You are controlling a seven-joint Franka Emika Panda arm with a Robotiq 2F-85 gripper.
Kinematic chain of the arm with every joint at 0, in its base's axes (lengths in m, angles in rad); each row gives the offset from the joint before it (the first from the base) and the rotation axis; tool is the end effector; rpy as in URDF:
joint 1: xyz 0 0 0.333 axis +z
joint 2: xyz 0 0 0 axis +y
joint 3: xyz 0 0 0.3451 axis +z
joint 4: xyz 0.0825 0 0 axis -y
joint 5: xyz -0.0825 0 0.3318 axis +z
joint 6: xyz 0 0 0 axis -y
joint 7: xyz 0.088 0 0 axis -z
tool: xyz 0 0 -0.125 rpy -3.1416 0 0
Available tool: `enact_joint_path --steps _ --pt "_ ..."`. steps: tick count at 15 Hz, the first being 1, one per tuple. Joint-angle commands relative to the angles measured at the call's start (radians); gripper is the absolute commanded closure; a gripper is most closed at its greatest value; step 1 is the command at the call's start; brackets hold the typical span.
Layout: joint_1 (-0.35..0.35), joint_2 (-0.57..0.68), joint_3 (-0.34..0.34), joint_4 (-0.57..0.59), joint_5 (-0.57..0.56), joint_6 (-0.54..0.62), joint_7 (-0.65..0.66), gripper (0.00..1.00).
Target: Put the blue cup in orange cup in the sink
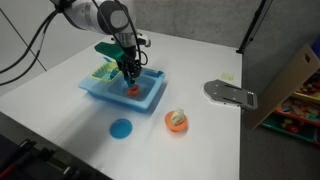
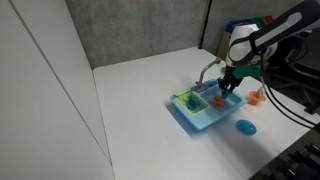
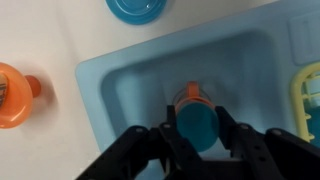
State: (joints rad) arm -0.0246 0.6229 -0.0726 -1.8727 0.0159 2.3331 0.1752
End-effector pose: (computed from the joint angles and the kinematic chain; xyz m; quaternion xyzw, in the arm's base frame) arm 0.5982 -0.0548 0.2131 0.9873 -0.1362 -0.0796 0.0195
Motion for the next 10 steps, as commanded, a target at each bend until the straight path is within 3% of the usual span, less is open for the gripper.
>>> enact_joint_path --steps 1,10 --pt "0.004 0.066 0.003 0.089 0.017 -0.036 0.024 0.83" --pt "0.007 0.150 0.003 0.161 0.018 -0.036 0.031 0.83"
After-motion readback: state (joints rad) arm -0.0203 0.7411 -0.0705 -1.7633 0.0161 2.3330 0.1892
